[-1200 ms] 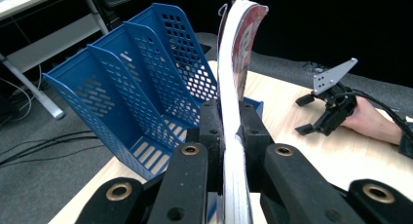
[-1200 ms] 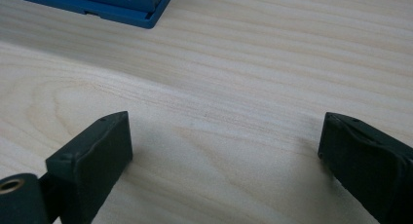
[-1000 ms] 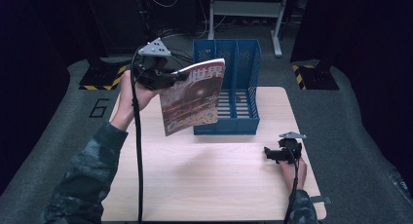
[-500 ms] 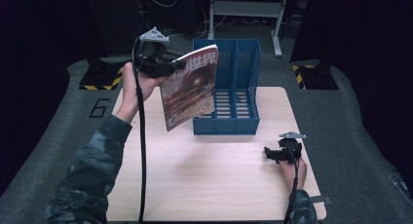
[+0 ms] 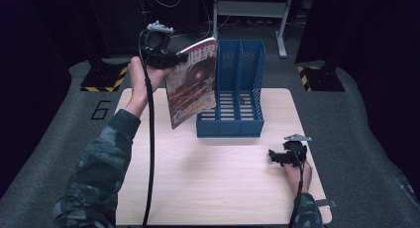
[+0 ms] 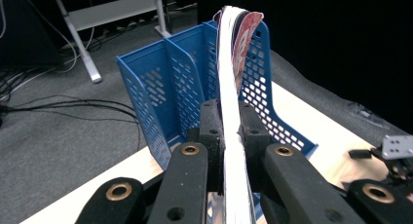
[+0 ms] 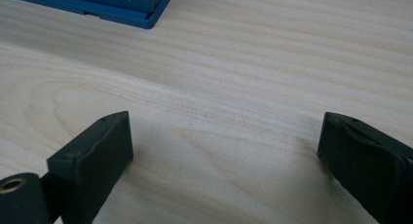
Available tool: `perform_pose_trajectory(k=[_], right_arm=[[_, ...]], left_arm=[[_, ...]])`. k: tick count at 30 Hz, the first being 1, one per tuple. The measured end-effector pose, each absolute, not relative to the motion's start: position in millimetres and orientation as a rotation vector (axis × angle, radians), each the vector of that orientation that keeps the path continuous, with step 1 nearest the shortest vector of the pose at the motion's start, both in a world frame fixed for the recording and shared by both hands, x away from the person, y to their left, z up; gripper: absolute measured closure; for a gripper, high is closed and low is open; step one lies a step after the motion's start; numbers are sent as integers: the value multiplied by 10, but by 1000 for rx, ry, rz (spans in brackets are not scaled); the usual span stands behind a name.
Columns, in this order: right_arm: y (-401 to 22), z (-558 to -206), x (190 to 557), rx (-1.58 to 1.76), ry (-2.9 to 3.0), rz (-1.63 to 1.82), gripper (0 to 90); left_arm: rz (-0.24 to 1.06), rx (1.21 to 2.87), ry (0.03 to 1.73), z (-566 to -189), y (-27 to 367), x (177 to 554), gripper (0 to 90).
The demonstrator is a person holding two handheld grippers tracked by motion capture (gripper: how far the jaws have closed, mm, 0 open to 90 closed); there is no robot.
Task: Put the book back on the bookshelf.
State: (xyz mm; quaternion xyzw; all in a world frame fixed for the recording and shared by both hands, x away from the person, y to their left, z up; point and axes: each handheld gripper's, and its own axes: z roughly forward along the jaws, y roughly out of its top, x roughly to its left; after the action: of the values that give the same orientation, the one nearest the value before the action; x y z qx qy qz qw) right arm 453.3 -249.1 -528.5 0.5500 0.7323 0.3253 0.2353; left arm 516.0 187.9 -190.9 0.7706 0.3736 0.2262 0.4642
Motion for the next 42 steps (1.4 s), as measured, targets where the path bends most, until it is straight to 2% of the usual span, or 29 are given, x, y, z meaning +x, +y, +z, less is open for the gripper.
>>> perform_pose_trajectory(k=[19,42], right_arm=[[-2492,-5283,4532,1513,2009,894,58],[-2494,-5281,4533,1513,2013,887,60]], left_arm=[[612,1823,1097,-1986,1696,5539,841],[646,1705,1209,-2170,1474,5800,841]])
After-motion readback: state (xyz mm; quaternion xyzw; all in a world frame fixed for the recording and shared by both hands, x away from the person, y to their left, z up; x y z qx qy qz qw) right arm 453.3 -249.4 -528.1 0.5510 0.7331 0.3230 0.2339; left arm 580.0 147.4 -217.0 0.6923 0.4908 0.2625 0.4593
